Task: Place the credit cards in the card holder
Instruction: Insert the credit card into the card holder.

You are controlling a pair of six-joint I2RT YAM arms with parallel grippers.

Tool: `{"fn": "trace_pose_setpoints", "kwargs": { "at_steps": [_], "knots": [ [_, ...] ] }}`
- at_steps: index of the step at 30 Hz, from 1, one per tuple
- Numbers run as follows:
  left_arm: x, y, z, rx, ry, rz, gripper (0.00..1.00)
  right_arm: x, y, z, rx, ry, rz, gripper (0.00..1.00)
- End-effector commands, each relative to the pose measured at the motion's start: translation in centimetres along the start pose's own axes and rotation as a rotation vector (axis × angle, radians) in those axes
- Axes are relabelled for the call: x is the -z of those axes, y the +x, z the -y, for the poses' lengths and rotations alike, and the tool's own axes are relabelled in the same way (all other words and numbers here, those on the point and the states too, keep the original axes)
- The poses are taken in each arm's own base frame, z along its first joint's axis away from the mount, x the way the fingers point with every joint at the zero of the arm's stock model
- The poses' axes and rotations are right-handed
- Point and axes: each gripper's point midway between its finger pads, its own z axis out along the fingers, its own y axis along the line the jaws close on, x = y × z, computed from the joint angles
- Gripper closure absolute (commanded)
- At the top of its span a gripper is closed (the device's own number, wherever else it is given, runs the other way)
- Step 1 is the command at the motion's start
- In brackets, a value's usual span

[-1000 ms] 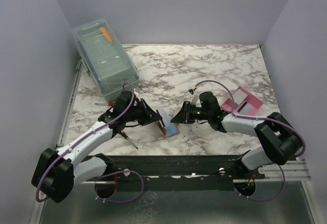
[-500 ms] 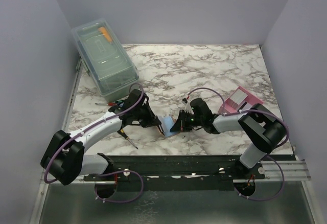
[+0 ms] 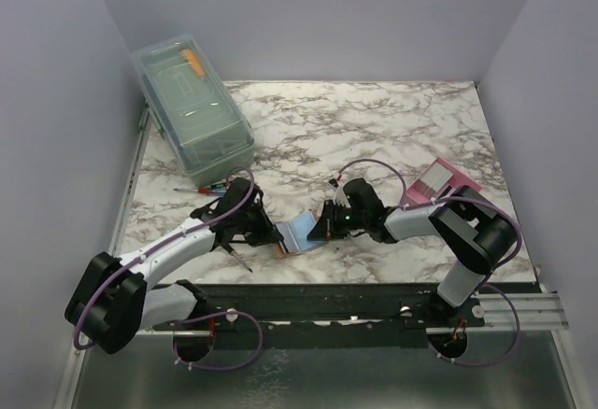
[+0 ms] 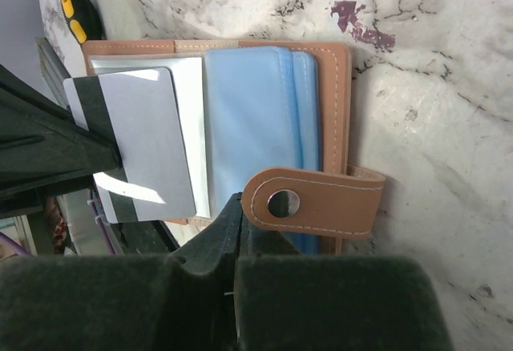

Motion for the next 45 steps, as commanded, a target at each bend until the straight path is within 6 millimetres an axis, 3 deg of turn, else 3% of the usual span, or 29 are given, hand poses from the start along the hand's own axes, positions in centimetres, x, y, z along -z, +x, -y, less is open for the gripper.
{"fn": "trace_pose_setpoints", "kwargs": {
  "at_steps": [1,10,15,19,31,39,45],
  "knots": [
    [-0.3,0.2,0.0,-0.004,0.112,-0.004,1.0,-0.8,0.6,1.5,0.008,0.048,-0.013,1.0],
    [0.9,0.5,1.1,-0.077,0.312,0.04,1.0,-0.7,0.9,2.4,-0.012,0.091,-0.017,1.0],
    [1.6,0.9,2.0,-0.131,0.404,0.055,1.0,-0.6,-0.1,1.3,0.015,0.075,-0.009,1.0],
    [1.2,1.0,1.4,-0.128,0.397,0.059,1.0,-1.0,-0.8,1.0,0.027,0.068,-0.006,0.99],
    [-0.9,0.6,-0.4,-0.073,0.346,0.033,1.0,-1.3,0.7,5.6,-0.032,0.235,-0.019,1.0],
    [-1.7,-0.1,0.3,-0.091,0.394,0.011,1.0,-0.6,1.4,8.3,-0.103,0.307,-0.006,1.0],
    [-2.2,0.1,0.6,-0.087,0.419,-0.03,1.0,-0.2,1.5,8.8,-0.121,0.308,-0.006,1.0]
  ]
}}
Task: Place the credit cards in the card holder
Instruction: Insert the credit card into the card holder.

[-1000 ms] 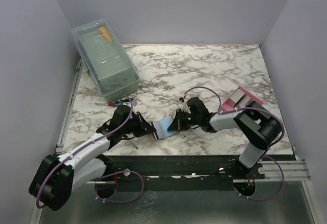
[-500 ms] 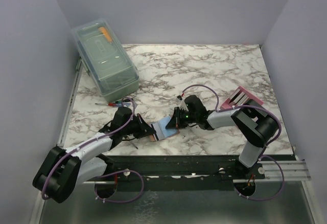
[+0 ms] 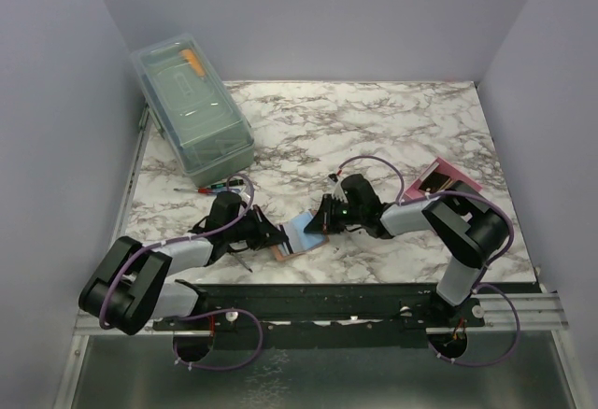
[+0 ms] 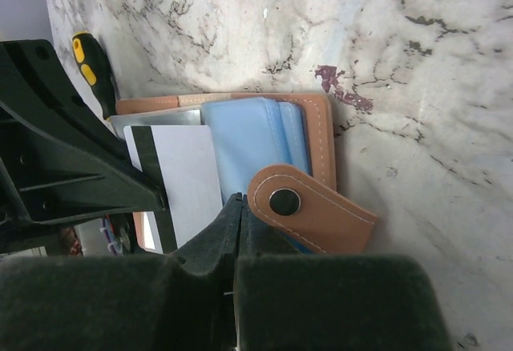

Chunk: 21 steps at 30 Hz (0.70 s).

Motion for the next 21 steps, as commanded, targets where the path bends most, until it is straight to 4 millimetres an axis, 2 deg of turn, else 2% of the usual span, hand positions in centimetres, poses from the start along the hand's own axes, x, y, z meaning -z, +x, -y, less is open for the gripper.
{"fn": "trace_pose_setpoints", "kwargs": {
  "at_steps": [1,12,21],
  "knots": [
    [-0.4,-0.1,0.9,-0.039,0.058,-0.023,1.0,0.8,3.1,8.3,-0.065,0.285,-0.045,1.0],
    [-0.6,-0.7,0.9,-0.015,0.065,-0.001,1.0,0.7,2.8,8.1,-0.058,0.274,-0.052,1.0],
    [-1.0,-1.4,-0.4,-0.03,0.018,0.044,1.0,0.6,2.6,7.9,-0.056,0.262,-0.051,1.0]
  ]
}}
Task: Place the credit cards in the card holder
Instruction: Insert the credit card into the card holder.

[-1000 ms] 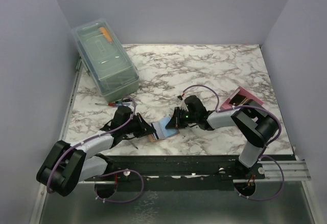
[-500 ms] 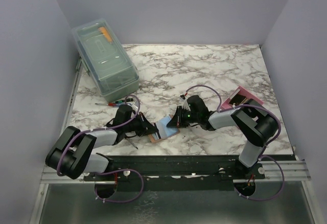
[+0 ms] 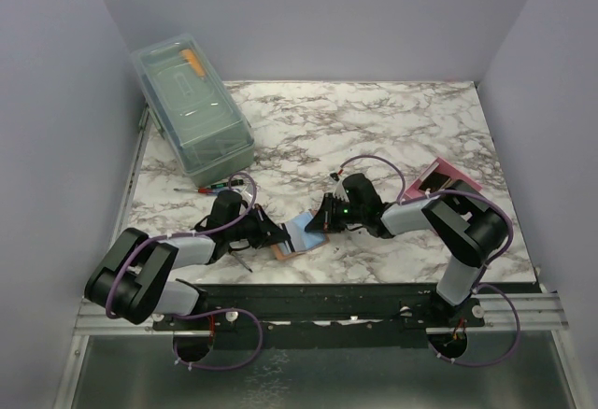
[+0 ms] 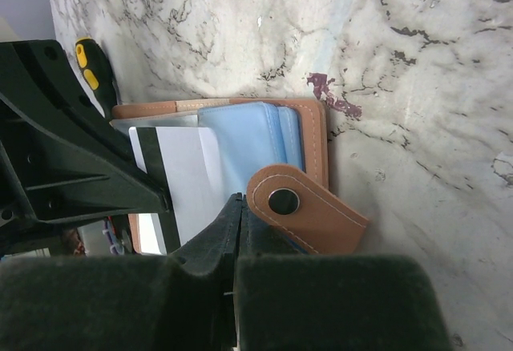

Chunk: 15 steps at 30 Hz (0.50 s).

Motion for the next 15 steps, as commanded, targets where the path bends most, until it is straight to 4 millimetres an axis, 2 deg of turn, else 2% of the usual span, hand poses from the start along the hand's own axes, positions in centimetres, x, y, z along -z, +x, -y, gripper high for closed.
{"fn": "trace_pose_setpoints", "kwargs": {
  "at_steps": [1,10,15],
  "knots": [
    [-0.3,-1.3,-0.9,-0.045,-0.028,0.066,1.0,0.6,3.0,7.6,-0.042,0.269,-0.06,1.0],
    [-0.3,-1.9,-2.7,-0.115,-0.129,0.086,1.0,0.5,3.1,7.7,-0.042,0.267,-0.064,1.0],
    [-0.4,-2.0,-2.5,-0.134,-0.139,0.086,1.0,0.4,3.1,7.7,-0.042,0.265,-0.068,1.0]
  ]
}}
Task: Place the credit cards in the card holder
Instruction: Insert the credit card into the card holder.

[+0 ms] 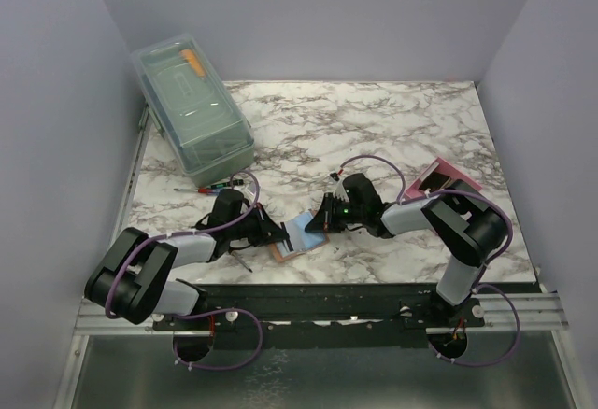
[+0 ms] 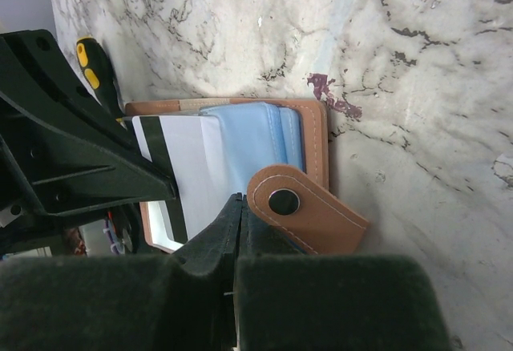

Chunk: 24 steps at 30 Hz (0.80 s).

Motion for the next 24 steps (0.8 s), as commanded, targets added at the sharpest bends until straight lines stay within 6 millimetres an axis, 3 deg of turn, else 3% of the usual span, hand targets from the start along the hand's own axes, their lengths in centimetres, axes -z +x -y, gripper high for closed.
{"fn": "trace_pose_setpoints", "kwargs": {
  "at_steps": [1,6,24],
  "knots": [
    [-0.3,-0.9,-1.7,-0.052,-0.097,0.052,1.0,0.4,3.1,7.6,-0.041,0.268,-0.066,1.0],
    [-0.5,-0.7,-0.7,-0.014,-0.042,0.055,1.0,0.3,3.0,7.4,-0.043,0.262,-0.067,1.0],
    [-0.1,-0.8,-0.2,0.147,0.067,0.158,1.0,0.5,3.2,7.1,-0.064,0.242,-0.061,1.0]
  ]
}}
